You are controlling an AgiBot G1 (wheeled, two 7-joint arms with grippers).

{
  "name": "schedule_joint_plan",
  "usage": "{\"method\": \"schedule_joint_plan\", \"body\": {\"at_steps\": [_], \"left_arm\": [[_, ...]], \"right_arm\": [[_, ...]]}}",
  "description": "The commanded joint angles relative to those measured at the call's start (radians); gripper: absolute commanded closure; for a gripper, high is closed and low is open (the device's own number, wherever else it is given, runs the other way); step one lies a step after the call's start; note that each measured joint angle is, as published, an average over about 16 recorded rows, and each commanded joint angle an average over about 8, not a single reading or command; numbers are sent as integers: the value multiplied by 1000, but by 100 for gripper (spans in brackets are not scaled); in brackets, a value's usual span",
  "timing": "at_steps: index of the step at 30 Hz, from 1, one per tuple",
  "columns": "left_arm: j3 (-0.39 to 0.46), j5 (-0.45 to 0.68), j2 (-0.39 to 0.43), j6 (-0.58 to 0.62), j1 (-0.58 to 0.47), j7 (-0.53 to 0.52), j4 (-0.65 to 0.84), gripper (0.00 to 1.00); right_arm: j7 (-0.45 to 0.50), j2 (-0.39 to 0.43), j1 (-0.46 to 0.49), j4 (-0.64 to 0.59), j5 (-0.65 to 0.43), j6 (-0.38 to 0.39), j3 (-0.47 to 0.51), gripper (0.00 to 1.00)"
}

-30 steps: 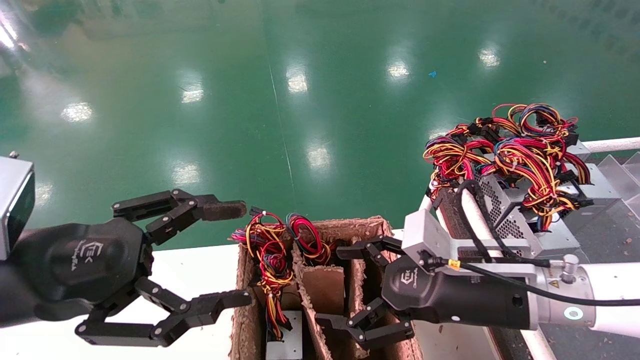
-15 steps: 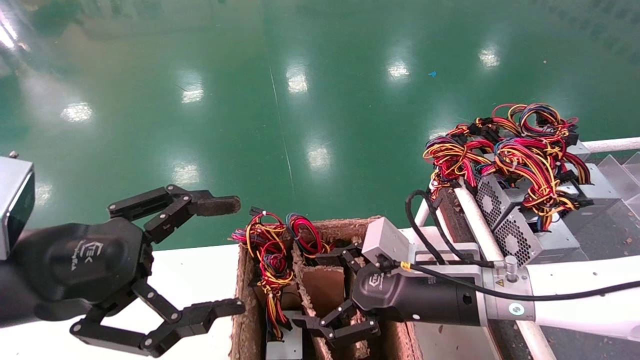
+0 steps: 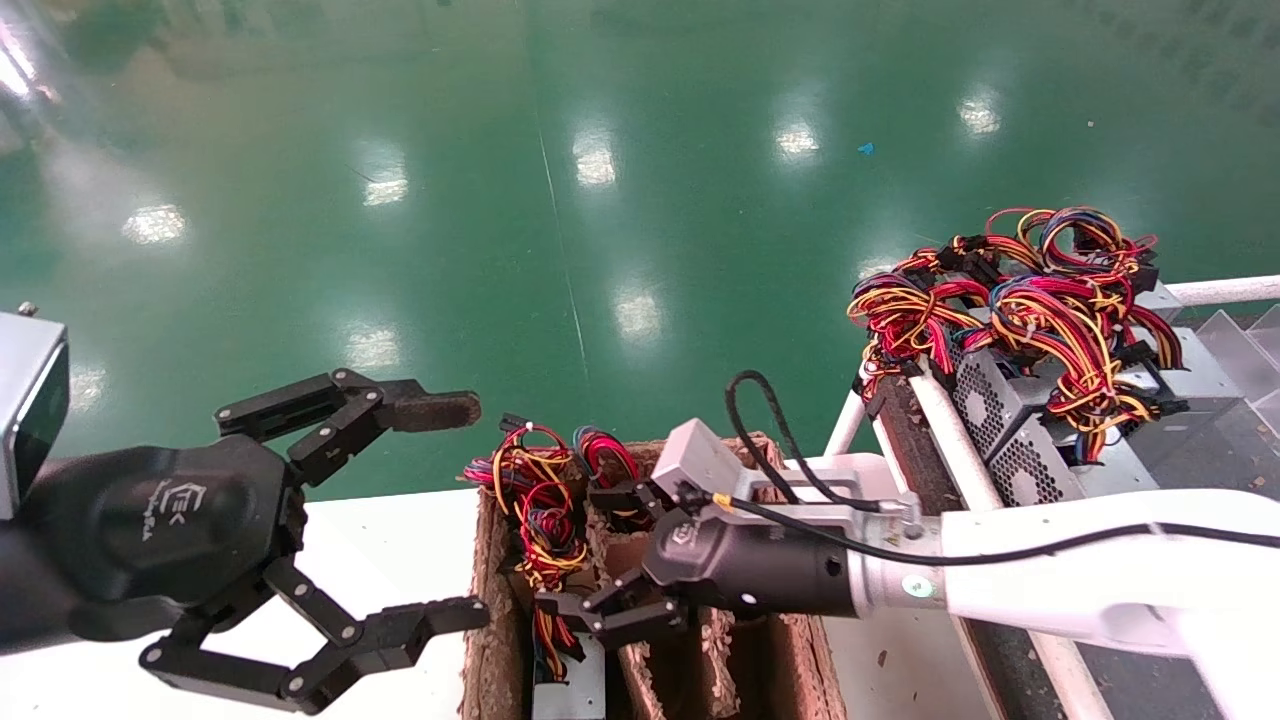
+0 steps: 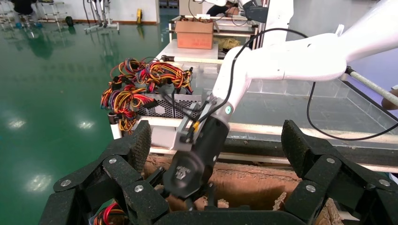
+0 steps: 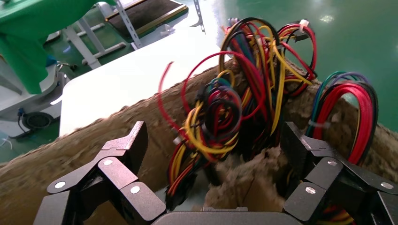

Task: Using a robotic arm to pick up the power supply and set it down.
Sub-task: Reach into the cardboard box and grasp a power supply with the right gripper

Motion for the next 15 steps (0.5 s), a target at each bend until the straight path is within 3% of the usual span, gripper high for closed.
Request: {"method": "schedule_joint_plan", "body": {"at_steps": [1,15], "left_arm": [[0,0,0,0,0,0,0,0],[0,0,0,0,0,0,0,0]], "right_arm": [[-24,-27,13,-51,1,0,-1,100],[-112,-87,65,-209,13,-72,-8,100]]}}
